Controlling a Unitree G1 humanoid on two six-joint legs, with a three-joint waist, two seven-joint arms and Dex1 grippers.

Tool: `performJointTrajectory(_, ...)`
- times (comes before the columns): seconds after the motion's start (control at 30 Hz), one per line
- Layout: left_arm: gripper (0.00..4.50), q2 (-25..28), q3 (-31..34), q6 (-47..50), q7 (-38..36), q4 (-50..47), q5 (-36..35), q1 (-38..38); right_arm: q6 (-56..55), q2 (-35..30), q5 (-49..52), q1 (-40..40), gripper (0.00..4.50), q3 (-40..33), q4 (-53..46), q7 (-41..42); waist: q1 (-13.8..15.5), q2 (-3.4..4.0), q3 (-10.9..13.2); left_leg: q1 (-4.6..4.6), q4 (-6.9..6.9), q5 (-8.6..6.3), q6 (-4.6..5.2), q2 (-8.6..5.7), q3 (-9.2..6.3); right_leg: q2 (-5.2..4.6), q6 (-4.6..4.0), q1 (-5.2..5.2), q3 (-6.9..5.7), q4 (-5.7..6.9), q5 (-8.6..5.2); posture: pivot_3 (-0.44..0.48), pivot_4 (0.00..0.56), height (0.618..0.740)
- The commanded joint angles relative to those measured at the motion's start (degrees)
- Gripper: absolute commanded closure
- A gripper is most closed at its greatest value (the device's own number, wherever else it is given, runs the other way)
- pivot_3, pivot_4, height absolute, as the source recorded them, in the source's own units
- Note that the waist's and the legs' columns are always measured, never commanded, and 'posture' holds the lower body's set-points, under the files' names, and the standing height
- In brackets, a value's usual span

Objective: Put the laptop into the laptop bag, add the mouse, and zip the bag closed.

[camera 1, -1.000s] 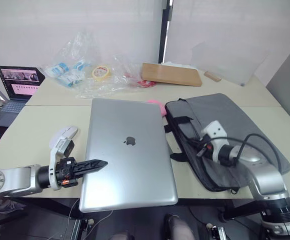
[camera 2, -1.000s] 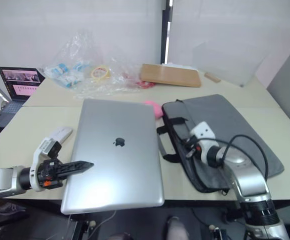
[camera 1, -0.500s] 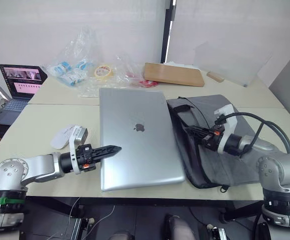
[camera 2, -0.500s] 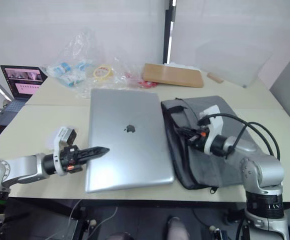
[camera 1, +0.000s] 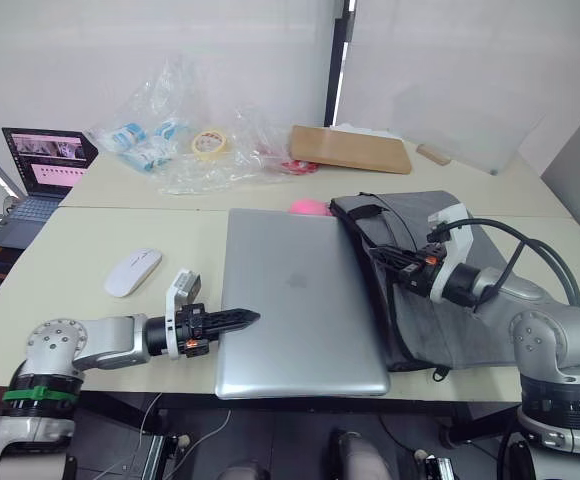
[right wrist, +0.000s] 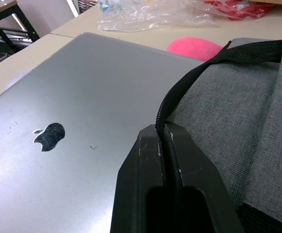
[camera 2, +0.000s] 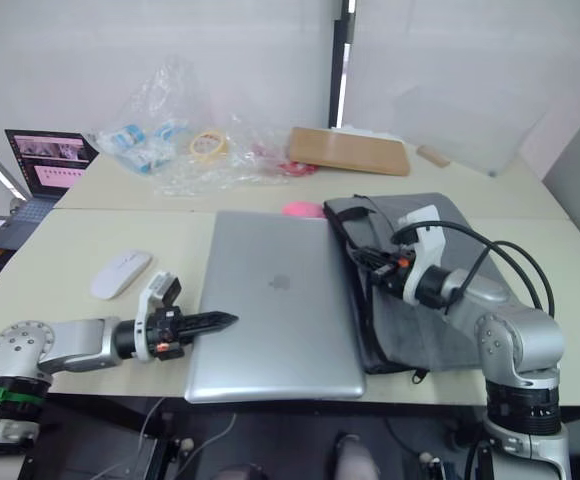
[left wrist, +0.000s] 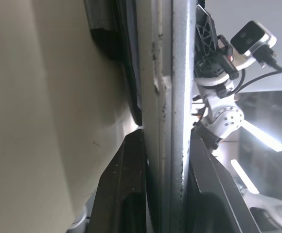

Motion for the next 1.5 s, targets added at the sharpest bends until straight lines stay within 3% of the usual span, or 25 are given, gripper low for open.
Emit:
performJointTrajectory(0.03,4.18,-0.87,3.48,-0.10,-0.82,0.29,-3.40,-3.52,-1.53,-0.85,1.75,-0.27,4.47,-1.41,-3.08,0.64,-0.02,0.00,0.00,0.00,0.02,0.00,0.00,0.00,0.00,0.00,0.00,0.00,0.01,0.00,0.01,0.000,0.150,0.740)
performJointTrajectory(0.33,4.18,-6.27,-1.14,-2.69,5.37,3.36,-3.11,-10.38,-0.29,-0.63,3.46,0.16,4.47,-0.17,-4.88,0.81,0.49,-0.02,-0.01,0.00,0.10,0.00,0.01,-0.02,-0.03,-0.06,0.03,0.07,0.00,0.00,0.04,0.000,0.150,0.740)
performJointTrajectory(0.57,4.18,-13.56,-1.92,-4.85,8.09,8.43,2.40,-16.83,-0.23,-0.95,4.25,1.14,4.47,0.03,-6.11,-0.11,0.46,-0.03,-0.02,-0.01,0.12,0.00,0.03,-0.04,-0.01,-0.08,0.07,0.09,0.04,-0.03,0.08,0.000,0.150,0.740)
performJointTrajectory(1.17,4.18,-30.54,3.83,-7.65,0.59,20.29,25.53,-28.12,-0.25,0.91,6.04,0.98,4.47,0.88,-7.50,-3.53,0.89,-0.05,-0.01,-0.26,0.18,0.02,0.16,-0.06,0.02,-0.10,0.15,0.15,0.05,-0.17,0.21,0.000,0.150,0.740)
performJointTrajectory(1.5,4.18,-39.99,6.69,-8.04,-1.52,19.76,34.09,-28.17,0.25,1.58,8.05,0.31,4.47,0.18,-7.64,-5.55,1.32,-0.04,-0.01,-0.36,0.18,0.03,0.31,-0.11,0.01,-0.10,0.35,0.15,-0.01,-0.71,0.50,0.000,0.150,0.740)
